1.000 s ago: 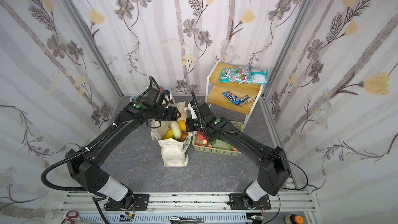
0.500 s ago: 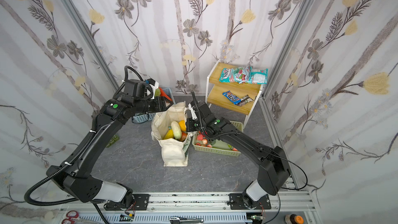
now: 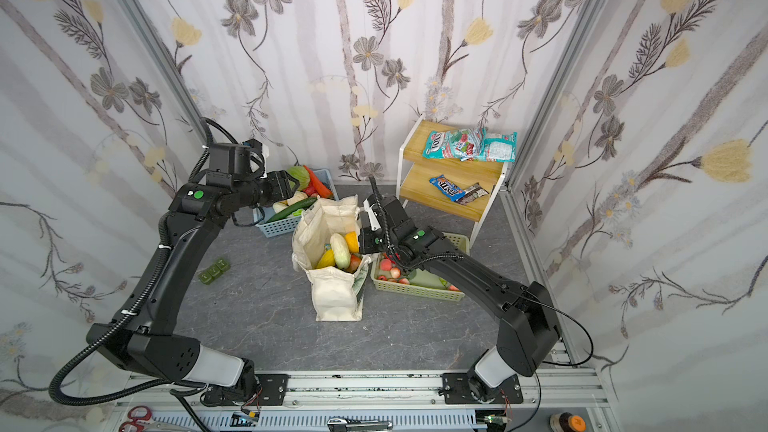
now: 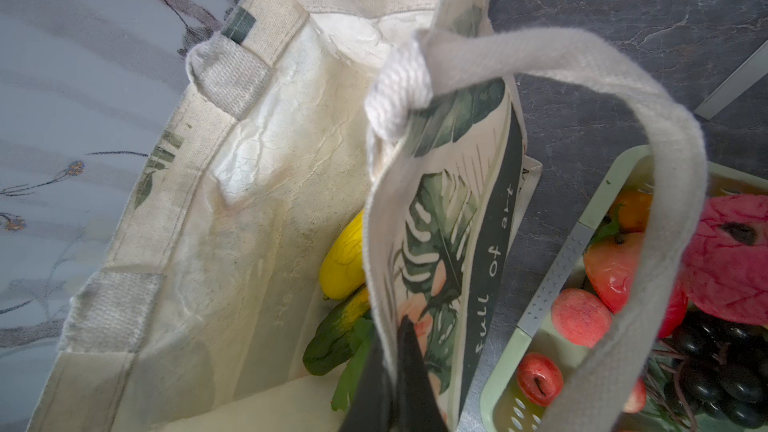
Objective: Place the food into the grocery bag and tie it
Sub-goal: 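Raise the left gripper out of the tote and move it over the blue basket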
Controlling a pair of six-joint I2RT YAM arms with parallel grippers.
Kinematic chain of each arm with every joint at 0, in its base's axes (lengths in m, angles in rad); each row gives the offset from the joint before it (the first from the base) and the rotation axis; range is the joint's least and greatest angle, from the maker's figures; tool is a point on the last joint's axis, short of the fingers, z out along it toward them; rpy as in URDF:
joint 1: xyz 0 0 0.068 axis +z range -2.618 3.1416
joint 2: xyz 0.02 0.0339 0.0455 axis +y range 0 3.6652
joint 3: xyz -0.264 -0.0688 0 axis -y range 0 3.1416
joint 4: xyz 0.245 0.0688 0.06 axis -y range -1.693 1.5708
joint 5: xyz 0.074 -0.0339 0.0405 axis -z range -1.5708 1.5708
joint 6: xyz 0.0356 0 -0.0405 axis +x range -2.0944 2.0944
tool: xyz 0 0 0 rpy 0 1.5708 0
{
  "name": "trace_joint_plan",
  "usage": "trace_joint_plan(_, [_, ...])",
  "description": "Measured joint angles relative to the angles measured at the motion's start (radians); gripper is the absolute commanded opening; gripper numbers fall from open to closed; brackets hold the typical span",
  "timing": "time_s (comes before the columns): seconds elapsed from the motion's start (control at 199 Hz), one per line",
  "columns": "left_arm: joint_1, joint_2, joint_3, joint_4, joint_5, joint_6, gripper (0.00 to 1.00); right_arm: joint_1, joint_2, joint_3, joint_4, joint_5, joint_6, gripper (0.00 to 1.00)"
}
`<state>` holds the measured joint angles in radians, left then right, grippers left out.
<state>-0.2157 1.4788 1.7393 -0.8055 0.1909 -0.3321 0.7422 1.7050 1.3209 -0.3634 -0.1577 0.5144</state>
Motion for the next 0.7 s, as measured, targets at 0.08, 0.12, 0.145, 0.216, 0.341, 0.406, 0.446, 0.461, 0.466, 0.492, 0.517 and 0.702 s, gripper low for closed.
trace_joint_plan(0.08, [0.018, 0.007, 0.0, -0.005, -0.015, 0.01, 0.61, 0.0, 0.0, 0.005, -0.002, 0.0, 0.0, 0.0])
trace_joint_plan(0.12, [0.026, 0.01, 0.0, -0.006, -0.017, 0.014, 0.61, 0.0, 0.0, 0.008, -0.004, 0.0, 0.0, 0.0])
trace_joint_plan(0.145, [0.032, 0.013, 0.0, -0.006, -0.021, 0.015, 0.61, 0.0, 0.001, 0.009, -0.004, 0.0, 0.0, 0.0])
trace_joint_plan(0.216, [0.045, 0.019, 0.0, -0.006, -0.029, 0.016, 0.61, 0.0, 0.003, 0.011, -0.005, 0.0, 0.0, 0.0])
trace_joint_plan(0.341, [0.074, 0.034, 0.0, -0.006, -0.031, 0.018, 0.61, 0.0, 0.004, 0.014, -0.007, 0.0, 0.0, 0.0])
trace_joint_plan(0.406, [0.087, 0.043, -0.002, -0.005, -0.031, 0.018, 0.61, 0.0, 0.004, 0.014, -0.008, 0.0, 0.0, 0.0])
trace_joint_plan(0.446, [0.095, 0.05, -0.005, -0.005, -0.031, 0.018, 0.61, 0.0, 0.004, 0.014, -0.009, 0.0, 0.0, 0.0])
trace_joint_plan(0.461, [0.098, 0.052, -0.005, -0.005, -0.031, 0.018, 0.61, 0.0, 0.004, 0.014, -0.009, 0.0, 0.0, 0.0])
trace_joint_plan(0.466, [0.099, 0.053, -0.005, -0.005, -0.031, 0.018, 0.61, 0.0, 0.004, 0.014, -0.009, 0.0, 0.0, 0.0])
trace_joint_plan(0.492, [0.105, 0.058, -0.007, -0.005, -0.031, 0.018, 0.61, 0.0, 0.004, 0.015, -0.009, 0.0, 0.0, 0.0])
trace_joint_plan(0.517, [0.109, 0.063, -0.008, -0.005, -0.031, 0.018, 0.6, 0.0, 0.004, 0.015, -0.009, 0.0, 0.0, 0.0])
trace_joint_plan(0.702, [0.135, 0.105, -0.026, 0.008, -0.061, 0.013, 0.59, 0.0, 0.004, 0.015, -0.013, 0.0, 0.0, 0.0])
